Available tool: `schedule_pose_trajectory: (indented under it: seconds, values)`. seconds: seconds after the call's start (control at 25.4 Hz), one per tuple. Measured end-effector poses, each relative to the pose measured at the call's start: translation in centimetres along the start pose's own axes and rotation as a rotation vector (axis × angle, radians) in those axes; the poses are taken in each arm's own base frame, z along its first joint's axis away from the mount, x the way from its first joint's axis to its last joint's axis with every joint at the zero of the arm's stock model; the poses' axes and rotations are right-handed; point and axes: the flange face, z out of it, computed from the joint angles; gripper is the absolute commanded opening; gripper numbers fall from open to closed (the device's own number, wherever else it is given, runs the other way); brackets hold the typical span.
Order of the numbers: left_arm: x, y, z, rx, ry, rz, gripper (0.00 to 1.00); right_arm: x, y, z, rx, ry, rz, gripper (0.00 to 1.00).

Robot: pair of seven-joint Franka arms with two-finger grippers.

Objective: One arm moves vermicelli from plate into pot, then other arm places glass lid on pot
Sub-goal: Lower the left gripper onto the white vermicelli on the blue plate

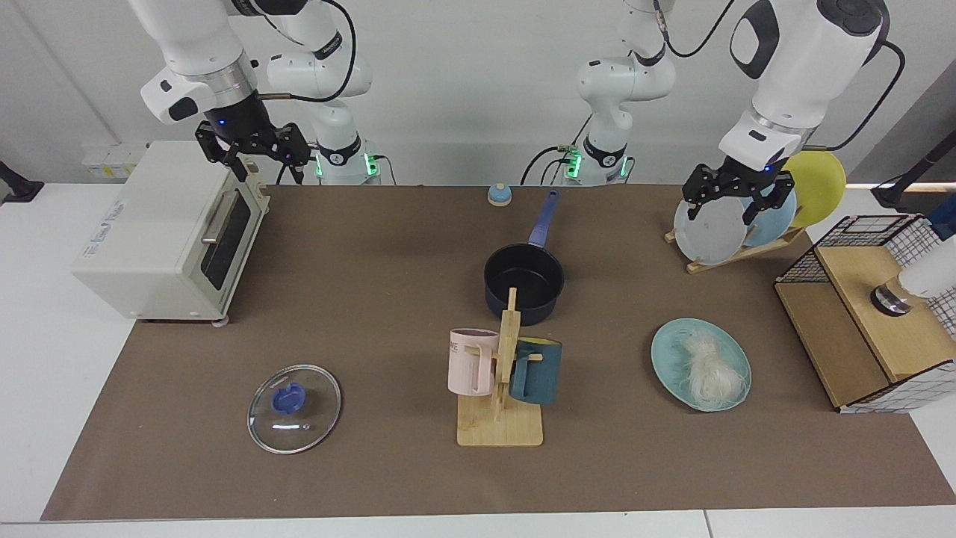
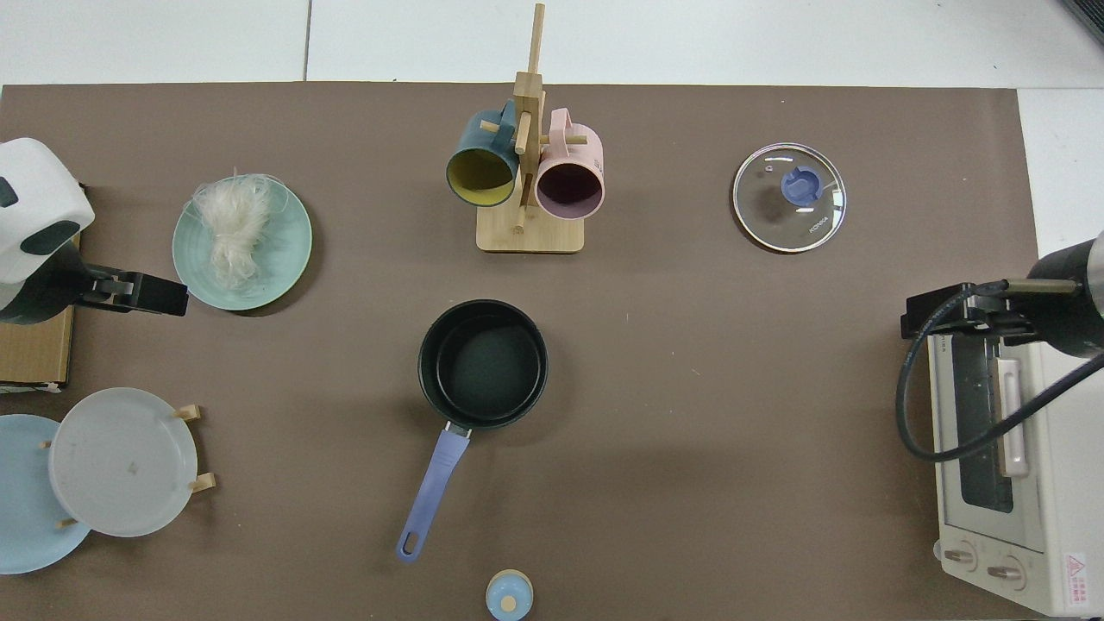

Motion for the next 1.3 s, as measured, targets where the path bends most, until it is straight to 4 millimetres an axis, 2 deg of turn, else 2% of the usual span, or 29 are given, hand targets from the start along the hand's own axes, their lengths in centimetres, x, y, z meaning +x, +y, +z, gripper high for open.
schedule_pose_trajectory:
  seconds: [0.59,0.94,1.1,1.3]
  values:
    - [0.0,-0.3,0.2,0.001,-0.002,0.002,1.00,0.0,0.0,0.0,0.000,0.000,0.000,1.00]
    - [1.3,-0.6,1.1,0.008,0.054,0.011,1.00,0.0,0.0,0.0,0.000,0.000,0.000,1.00]
    - [2.4,-1.2,2.7,0.006,0.057,0.005,1.00,0.0,0.0,0.0,0.000,0.000,0.000,1.00]
    - [4.4,-2.2,6.3,-0.002,0.035,-0.004,1.00,0.0,0.0,0.0,0.000,0.000,0.000,1.00]
